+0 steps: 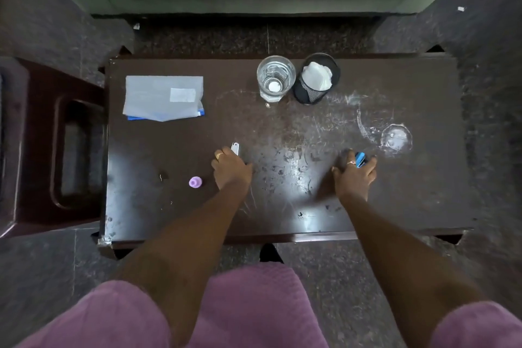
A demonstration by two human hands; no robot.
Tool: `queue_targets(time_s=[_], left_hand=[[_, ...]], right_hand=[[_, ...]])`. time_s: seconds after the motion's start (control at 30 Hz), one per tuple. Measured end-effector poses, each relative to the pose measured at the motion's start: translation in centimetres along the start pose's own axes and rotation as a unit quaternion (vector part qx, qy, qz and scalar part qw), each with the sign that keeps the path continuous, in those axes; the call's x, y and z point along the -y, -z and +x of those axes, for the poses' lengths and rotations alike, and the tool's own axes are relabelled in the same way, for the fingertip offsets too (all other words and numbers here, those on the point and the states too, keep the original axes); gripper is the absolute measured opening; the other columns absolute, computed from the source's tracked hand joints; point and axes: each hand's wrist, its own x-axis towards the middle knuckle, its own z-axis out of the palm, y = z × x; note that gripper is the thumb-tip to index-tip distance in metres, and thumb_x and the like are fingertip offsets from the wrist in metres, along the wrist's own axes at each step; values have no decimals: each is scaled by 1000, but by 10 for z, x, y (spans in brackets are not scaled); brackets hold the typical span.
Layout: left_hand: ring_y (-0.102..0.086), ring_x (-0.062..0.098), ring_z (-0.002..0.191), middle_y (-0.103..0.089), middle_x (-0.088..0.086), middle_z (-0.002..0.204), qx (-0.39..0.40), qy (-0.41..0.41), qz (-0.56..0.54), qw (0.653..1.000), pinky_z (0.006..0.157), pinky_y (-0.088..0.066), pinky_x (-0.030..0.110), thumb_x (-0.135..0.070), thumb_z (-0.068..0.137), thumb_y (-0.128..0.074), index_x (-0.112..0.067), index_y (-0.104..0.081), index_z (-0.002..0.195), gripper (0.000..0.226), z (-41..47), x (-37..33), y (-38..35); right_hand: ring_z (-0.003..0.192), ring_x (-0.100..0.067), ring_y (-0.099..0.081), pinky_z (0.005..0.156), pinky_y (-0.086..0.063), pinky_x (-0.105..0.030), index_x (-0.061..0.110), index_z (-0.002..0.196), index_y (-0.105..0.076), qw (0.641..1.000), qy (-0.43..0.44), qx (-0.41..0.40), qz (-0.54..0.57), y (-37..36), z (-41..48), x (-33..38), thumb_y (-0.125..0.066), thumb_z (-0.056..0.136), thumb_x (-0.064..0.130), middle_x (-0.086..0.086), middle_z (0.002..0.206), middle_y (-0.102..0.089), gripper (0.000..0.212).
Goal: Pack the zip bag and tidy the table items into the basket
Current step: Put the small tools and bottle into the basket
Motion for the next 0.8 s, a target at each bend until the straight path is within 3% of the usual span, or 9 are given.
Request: queue_targets(time_s=[0.13,0.23,0.4,0.47,0.57,0.67,0.8], left_hand=[[-50,35,112,-54,23,118,-10,-6,-55,998,93,-42,40,-9,83,-57,2,-49,112,31,9,11,-2],[-54,36,102,-59,24,104,-9,-33,-85,996,89,-43,41,-6,78,-60,4,-58,98,23,10,18,1],[-56,30,88,-62,18,90,-44,-48,-191,980,74,-37,30,-12,76,-63,-4,-64,86,13,10,25,23],[-59,29,86,-63,16,90,-79,-55,-238,966,74,-39,26,-12,74,-66,-8,-68,93,19,9,32,46],[-62,29,87,-65,14,95,-168,-55,-283,943,78,-40,23,-10,72,-69,-10,-68,102,30,14,62,96],[-64,28,91,-68,13,98,-260,-8,-295,920,82,-42,24,-13,74,-70,-12,-68,104,29,25,114,153],[-64,29,95,-70,14,101,-361,86,-301,878,88,-44,30,-15,76,-68,-12,-68,106,30,38,191,216]], right_hand=[[115,-45,-44,99,-40,-46,-2,119,-53,1000,6,0,-3,0,8,6,-51,94,17,-24,137,-30,31],[109,-44,-48,97,-40,-42,-8,108,-58,999,39,-27,0,-7,-2,17,-44,93,3,-24,129,-39,24],[113,-36,-47,89,-37,-33,4,125,-46,984,97,-8,149,-25,-41,68,-43,93,10,-20,128,-46,33],[114,-33,-49,90,-37,-28,6,130,-43,977,156,4,146,-35,-59,94,-46,92,12,-16,131,-46,38],[117,-35,-48,98,-31,-21,-1,125,-52,951,290,21,108,-51,-86,150,-49,86,0,-20,134,-41,39],[116,-38,-50,103,-38,-34,4,125,-57,907,401,53,113,-62,-123,216,-47,82,-8,-25,135,-37,46],[115,-30,-50,103,-39,-31,12,133,-51,858,483,93,149,-77,-174,300,-52,83,-5,-18,130,-39,52]])
